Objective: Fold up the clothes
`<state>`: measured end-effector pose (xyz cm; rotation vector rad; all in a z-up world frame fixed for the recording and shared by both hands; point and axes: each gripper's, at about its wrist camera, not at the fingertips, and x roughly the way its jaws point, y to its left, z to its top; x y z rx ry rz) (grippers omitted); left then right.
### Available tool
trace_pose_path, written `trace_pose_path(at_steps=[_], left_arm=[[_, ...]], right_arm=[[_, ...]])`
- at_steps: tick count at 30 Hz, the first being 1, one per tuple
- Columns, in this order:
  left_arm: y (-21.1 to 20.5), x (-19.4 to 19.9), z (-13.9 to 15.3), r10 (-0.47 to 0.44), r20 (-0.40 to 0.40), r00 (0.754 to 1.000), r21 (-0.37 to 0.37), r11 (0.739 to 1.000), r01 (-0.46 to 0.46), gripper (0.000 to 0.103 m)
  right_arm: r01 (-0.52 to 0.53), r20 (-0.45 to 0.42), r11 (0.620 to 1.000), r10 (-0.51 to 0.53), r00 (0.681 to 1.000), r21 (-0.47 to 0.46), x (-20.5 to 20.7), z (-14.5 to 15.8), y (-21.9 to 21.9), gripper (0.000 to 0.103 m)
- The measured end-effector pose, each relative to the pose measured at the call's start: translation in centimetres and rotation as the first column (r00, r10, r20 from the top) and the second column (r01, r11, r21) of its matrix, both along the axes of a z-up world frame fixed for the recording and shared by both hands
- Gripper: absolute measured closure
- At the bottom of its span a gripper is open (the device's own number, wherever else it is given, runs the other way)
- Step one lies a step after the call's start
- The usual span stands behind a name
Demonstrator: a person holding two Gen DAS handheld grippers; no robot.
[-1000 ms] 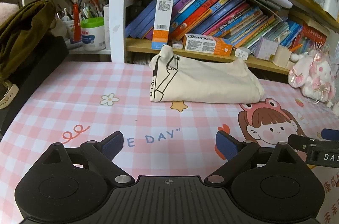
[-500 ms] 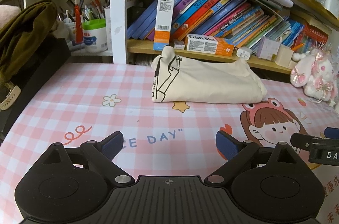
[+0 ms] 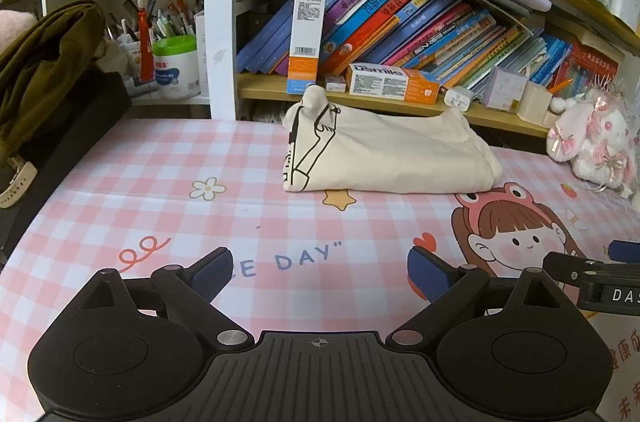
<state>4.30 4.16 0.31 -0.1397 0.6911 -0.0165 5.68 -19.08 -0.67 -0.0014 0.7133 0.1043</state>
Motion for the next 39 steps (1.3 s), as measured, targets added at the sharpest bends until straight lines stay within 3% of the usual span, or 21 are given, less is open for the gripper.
trace_pose_path(at_steps=[39], left_arm=[[0.07,0.09,0.07,0.001,-0.012,1.000,-0.020,1.000,-0.001,0.001]], right_arm=[[0.002,-0.025,1.000,-0.002,1.000,-0.003,-0.12,-0.17,0.40,0.000]])
